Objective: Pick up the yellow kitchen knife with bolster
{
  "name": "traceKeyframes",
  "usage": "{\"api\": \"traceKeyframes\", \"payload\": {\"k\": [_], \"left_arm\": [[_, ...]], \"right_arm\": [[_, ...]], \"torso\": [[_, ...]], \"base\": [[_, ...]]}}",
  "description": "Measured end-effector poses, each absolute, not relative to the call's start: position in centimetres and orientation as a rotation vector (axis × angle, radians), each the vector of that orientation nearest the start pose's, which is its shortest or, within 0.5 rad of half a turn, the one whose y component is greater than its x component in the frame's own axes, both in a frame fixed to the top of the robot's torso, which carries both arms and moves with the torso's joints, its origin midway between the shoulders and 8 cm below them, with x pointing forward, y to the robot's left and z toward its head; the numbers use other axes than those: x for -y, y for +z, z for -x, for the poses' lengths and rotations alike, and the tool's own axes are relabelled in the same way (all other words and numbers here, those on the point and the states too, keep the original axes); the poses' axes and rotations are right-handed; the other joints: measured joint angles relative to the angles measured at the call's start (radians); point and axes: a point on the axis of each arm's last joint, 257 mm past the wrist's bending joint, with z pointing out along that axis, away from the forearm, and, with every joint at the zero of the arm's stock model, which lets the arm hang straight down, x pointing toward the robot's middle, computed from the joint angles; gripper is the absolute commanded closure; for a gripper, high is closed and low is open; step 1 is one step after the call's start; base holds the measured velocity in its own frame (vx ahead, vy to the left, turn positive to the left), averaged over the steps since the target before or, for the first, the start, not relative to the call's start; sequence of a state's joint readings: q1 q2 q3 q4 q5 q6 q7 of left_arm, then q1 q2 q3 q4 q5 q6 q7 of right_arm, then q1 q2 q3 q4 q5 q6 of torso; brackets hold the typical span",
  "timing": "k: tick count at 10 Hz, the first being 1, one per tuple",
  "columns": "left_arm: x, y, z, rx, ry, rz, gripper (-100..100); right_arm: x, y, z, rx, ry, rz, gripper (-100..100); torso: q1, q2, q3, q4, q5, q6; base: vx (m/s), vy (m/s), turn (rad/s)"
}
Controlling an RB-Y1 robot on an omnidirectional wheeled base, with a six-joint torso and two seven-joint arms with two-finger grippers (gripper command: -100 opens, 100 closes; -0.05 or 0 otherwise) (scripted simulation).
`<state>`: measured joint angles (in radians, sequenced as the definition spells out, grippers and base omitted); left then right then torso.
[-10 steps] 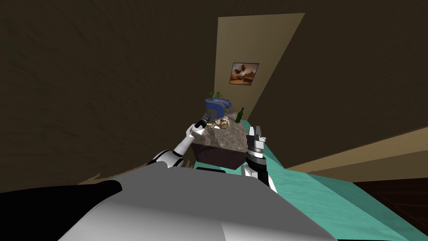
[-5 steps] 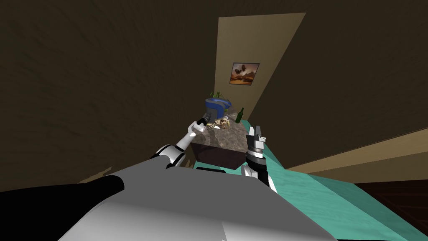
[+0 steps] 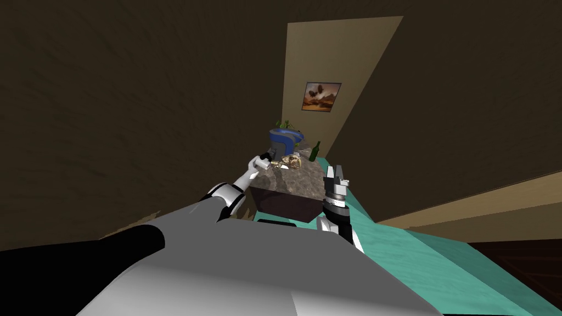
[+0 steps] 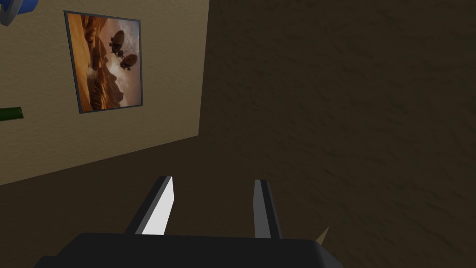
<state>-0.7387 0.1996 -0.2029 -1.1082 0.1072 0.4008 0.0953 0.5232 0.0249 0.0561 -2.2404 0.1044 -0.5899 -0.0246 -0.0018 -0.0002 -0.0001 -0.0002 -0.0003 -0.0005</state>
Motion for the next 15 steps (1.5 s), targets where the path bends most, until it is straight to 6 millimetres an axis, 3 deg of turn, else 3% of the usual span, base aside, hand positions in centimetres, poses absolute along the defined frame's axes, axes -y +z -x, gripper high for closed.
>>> {"api": "traceKeyframes", "payload": {"k": [9, 15], "left_arm": [[-14.9, -17.9, -71.7, -1.683, -0.976, 1.286, -100], [-18.7, -21.5, -71.4, -1.702, -0.856, 1.463, -100]], "right_arm": [[25.0, 1.6, -33.9, -0.631, 1.32, -0.599, 0], [25.0, 1.6, -33.9, -0.631, 1.32, -0.599, 0]], "torso": [[-0.001, -0.001, 0.0, 0.0, 0.0, 0.0], [-0.001, -0.001, -0.001, 0.0, 0.0, 0.0]], "base": [[0.01, -0.031, 0.015], [0.014, -0.036, 0.014]]}}
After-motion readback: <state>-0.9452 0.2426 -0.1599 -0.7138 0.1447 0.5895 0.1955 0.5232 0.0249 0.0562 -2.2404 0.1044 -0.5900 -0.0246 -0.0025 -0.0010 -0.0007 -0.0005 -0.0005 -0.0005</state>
